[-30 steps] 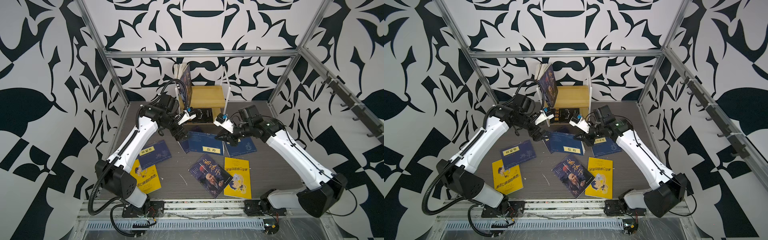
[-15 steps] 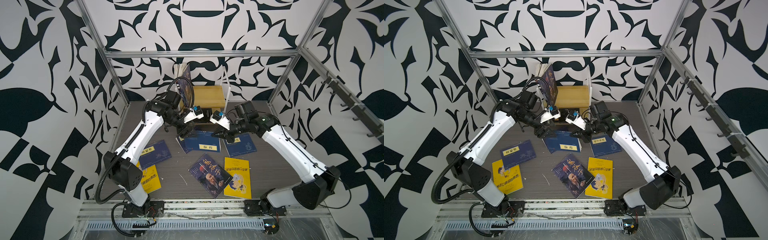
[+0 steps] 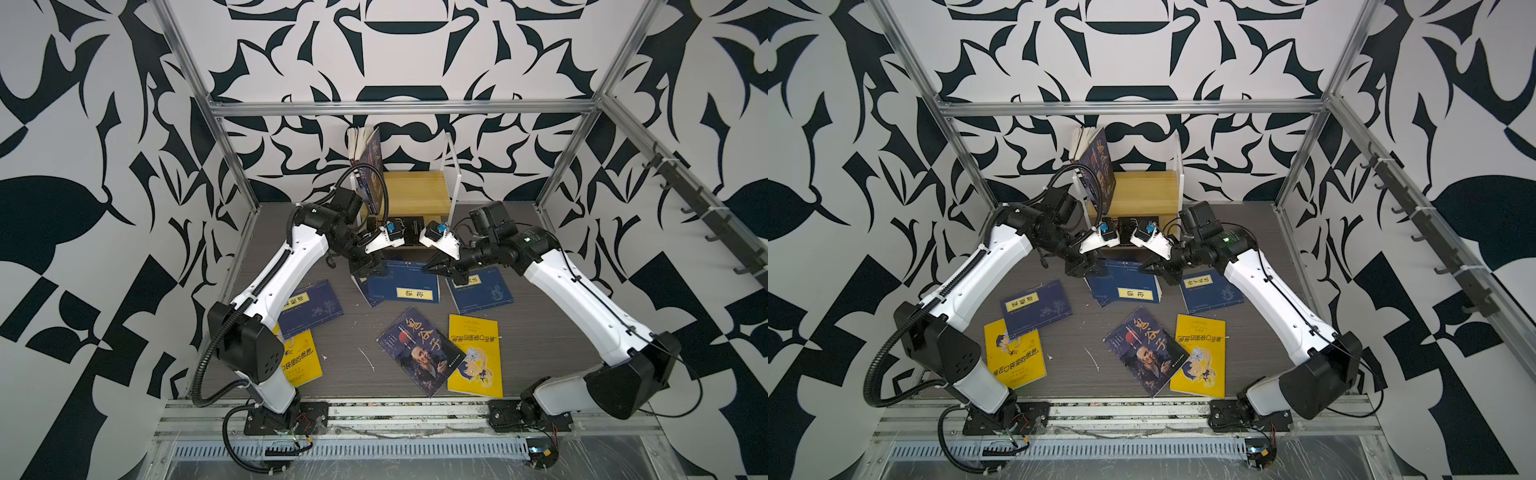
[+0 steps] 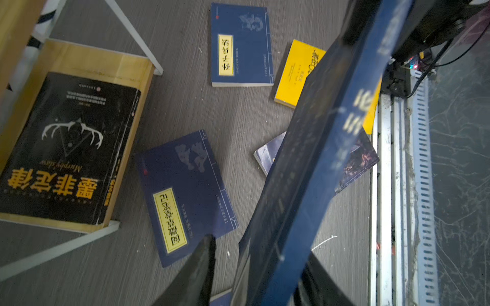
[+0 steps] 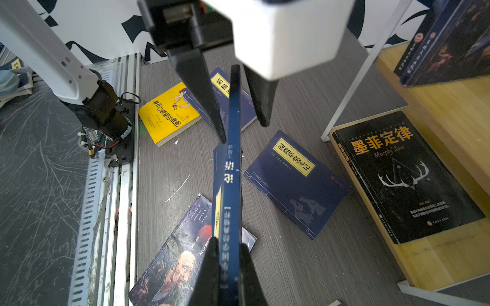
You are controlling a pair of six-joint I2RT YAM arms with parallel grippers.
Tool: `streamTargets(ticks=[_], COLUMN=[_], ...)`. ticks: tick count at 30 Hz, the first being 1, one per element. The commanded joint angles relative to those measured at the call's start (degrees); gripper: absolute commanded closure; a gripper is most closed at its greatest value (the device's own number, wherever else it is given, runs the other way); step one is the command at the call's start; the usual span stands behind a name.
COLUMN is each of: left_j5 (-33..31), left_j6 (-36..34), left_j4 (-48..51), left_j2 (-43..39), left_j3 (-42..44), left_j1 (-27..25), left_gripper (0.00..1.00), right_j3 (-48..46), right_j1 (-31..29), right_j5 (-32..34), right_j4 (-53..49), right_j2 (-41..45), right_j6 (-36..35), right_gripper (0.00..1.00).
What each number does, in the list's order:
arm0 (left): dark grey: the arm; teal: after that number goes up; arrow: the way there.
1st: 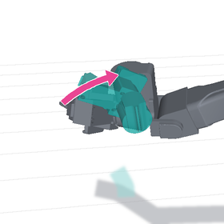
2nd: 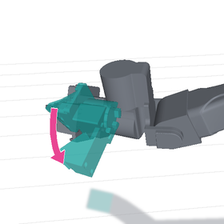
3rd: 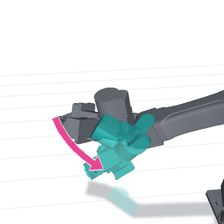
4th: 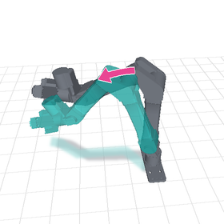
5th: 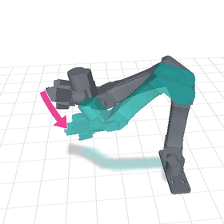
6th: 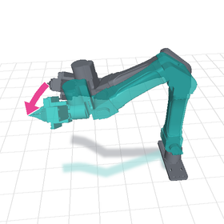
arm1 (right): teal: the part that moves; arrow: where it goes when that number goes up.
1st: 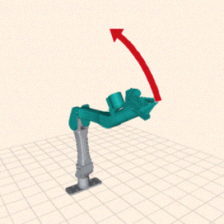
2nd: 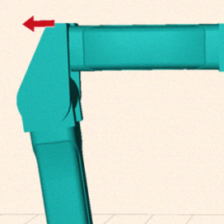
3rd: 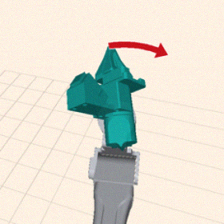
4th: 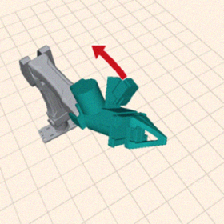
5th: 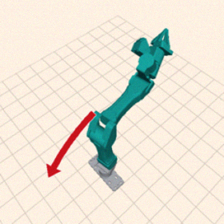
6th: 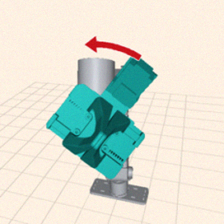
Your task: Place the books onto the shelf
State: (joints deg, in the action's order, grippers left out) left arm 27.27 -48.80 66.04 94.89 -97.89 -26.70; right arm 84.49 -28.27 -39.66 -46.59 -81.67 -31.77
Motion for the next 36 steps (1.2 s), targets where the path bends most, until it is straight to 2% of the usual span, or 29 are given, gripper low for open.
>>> streamTargets(ticks=[1, 5, 7, 8, 9, 10, 13, 15, 16, 20, 23, 28, 32, 36], left_j5=[-0.3, -0.5, -0.9, -1.1, -1.7, -2.1, -4.0, -4.5, -4.4, -2.8, -4.3, -8.8, -14.0, -20.4], left_j6=[-2.7, -2.7, -2.6, -2.1, -1.1, -0.1, 1.3, 1.3, 1.5, 4.3, 8.4, 15.8, 21.5, 21.4], left_j4=[3.2, 3.0, 2.6, 1.8, 0.6, -0.7, -3.3, -3.5, -3.4, -4.1, -8.4, -14.2, -18.5, -21.1], left_j2=[-2.1, -2.5, -2.9, -3.1, -3.3, -3.6, -4.3, -4.0, -3.7, -2.2, -0.7, 3.4, 6.4, 9.9], left_j3=[1.4, 2.2, 2.4, 2.4, 2.4, 2.3, 0.3, -2.8, -5.0, -14.0, -18.5, -26.3, -30.5, -34.3], left_j1=[1.3, 1.7, 2.0, 2.2, 2.4, 2.7, 3.1, 3.1, 3.2, 3.1, 3.1, 2.4, 0.3, -3.3], left_gripper=[0.62, 0.84, 1.00, 1.00, 1.00, 1.00, 1.00, 1.00, 1.00, 1.00, 1.00, 1.00, 1.00, 1.00], right_j3=[2.7, 2.5, 2.1, 1.8, 1.5, 1.0, -1.3, -3.2, -3.7, -3.3, -5.9, -8.4, -6.7, -3.9], right_j1=[0.1, 0.8, 1.2, 1.2, 1.2, 1.2, 1.2, 1.2, 1.2, 1.2, 1.2, 1.2, 0.7, -4.5], right_j5=[-3.0, -3.7, -3.8, -3.7, -3.4, -3.1, -2.3, -1.2, -0.1, 8.4, 16.0, 29.9, 34.7, 45.0], right_j4=[3.9, 6.0, 8.1, 9.1, 10.2, 11.6, 16.7, 20.4, 21.2, 22.0, 26.3, 30.4, 33.8, 39.2], right_j2=[2.1, 1.8, 1.7, 1.6, 1.6, 1.8, 3.4, 5.2, 6.1, 9.3, 13.2, 18.3, 18.0, 15.8], right_j6=[-0.6, 0.9, 3.4, 4.6, 6.3, 8.3, 15.1, 19.9, 21.8, 30.3, 36.9, 49.3, 62.8, 72.5], right_gripper=[1.00, 1.00, 1.00, 1.00, 0.93, 0.79, 0.53, 0.41, 0.39, 0.34, 0.31, 0.28, 0.27, 0.27])
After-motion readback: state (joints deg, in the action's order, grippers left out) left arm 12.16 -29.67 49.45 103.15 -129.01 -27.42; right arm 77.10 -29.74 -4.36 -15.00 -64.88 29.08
